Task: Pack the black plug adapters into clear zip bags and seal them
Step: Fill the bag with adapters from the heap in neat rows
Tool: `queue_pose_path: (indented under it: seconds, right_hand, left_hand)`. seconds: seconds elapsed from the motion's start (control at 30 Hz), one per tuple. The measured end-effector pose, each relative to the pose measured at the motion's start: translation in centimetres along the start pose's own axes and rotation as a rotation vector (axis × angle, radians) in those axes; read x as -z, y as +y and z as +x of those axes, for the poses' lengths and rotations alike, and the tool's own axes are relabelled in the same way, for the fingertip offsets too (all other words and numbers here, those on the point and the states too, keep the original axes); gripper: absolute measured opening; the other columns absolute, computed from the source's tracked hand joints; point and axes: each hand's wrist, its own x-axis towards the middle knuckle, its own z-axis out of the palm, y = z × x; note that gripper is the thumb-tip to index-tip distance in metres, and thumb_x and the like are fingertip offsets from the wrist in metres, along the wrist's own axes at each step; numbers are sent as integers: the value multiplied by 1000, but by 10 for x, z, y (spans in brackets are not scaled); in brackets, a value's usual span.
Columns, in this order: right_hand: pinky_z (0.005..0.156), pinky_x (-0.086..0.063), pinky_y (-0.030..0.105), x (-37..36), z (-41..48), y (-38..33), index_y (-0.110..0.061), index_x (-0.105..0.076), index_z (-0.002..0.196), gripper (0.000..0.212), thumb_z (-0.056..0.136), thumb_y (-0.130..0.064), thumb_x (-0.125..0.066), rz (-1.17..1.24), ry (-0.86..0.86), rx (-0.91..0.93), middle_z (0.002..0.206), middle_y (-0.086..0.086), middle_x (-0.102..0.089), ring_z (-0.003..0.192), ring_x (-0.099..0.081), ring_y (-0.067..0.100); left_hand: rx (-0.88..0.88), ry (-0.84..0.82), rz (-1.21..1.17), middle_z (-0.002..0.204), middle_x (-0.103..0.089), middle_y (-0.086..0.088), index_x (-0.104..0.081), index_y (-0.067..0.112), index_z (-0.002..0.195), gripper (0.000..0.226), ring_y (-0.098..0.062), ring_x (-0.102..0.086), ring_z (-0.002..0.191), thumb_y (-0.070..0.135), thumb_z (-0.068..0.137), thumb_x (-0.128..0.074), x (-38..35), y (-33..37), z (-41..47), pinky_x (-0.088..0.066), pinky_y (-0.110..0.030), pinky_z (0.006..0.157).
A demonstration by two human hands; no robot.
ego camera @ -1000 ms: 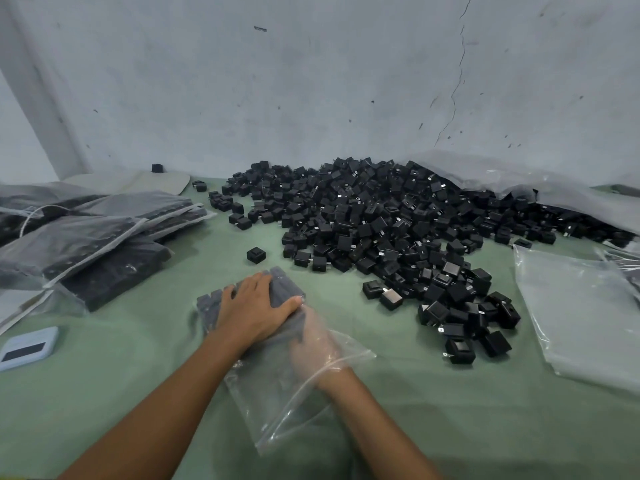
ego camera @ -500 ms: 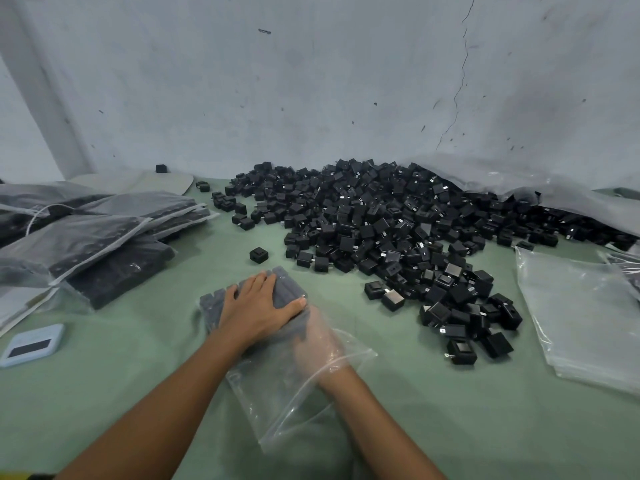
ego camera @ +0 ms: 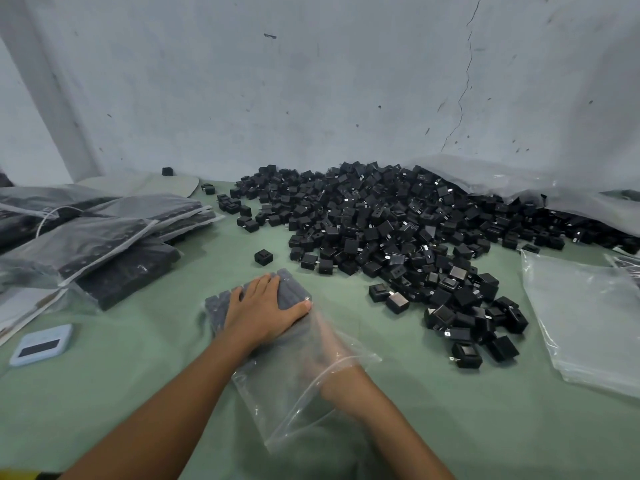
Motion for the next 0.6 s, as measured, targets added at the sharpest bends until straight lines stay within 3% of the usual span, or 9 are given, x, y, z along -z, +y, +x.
queue_pose_path:
  seconds: [0.1, 0.2, 0.3, 0.37, 0.43, 0.5, 0.6]
  right_hand:
    - [101, -48, 35, 17, -36, 24, -14, -69, 107, 25, 91, -3, -52, 62, -161, 97, 126, 9, -66, 113, -64, 19]
    - [78, -56, 34, 48, -56, 40, -21, -76, 96, 32, 91, -1, -53, 176, -218, 15, 95, -2, -73, 85, -66, 10]
    - [65, -54, 30, 85, -43, 44, -28, -76, 88, 39, 92, 2, -52, 168, 34, 0, 84, -5, -73, 71, -63, 8]
    - [74, -55, 31, 106, -21, 47, -32, -74, 93, 27, 95, -11, -57, -65, 266, -20, 90, -13, -71, 77, -65, 7]
    - [86, -52, 32, 116, 4, 51, -31, -69, 112, 24, 97, -19, -55, -344, 362, -52, 109, -14, -65, 94, -64, 11]
    - [89, -47, 36, 117, 27, 59, -27, -59, 131, 33, 101, -19, -49, -552, 365, -82, 128, -6, -55, 108, -60, 21]
    - [89, -48, 45, 109, 51, 69, -23, -43, 143, 43, 101, -17, -42, -754, 259, -172, 141, 1, -45, 113, -57, 35]
  left_hand:
    - [0, -12, 5, 165, -13, 7, -15, 25, 158, 114, -12, -11, 151, 97, 70, -13, 0, 0, 1, -7, -48, 122]
    - [2, -12, 8, 165, -13, 7, -15, 25, 158, 116, -12, -11, 151, 98, 67, -10, -1, -3, 2, -7, -48, 122]
    - [-3, -19, 19, 166, -12, 6, -14, 25, 158, 119, -14, -11, 151, 99, 66, -7, -3, -4, 4, -8, -49, 122]
    - [-5, -19, 25, 166, -11, 5, -13, 25, 158, 120, -14, -11, 151, 100, 65, -6, -4, -3, 4, -8, -49, 122]
    - [-7, -16, 23, 166, -11, 5, -13, 25, 158, 121, -15, -12, 151, 101, 64, -5, -4, -2, 4, -8, -49, 122]
    - [-7, -15, 16, 166, -11, 5, -13, 24, 158, 121, -15, -12, 151, 101, 65, -6, -3, -2, 4, -8, -49, 122]
    - [-2, -21, 14, 166, -12, 5, -13, 24, 158, 120, -15, -12, 151, 100, 66, -8, -3, -1, 3, -8, -49, 122]
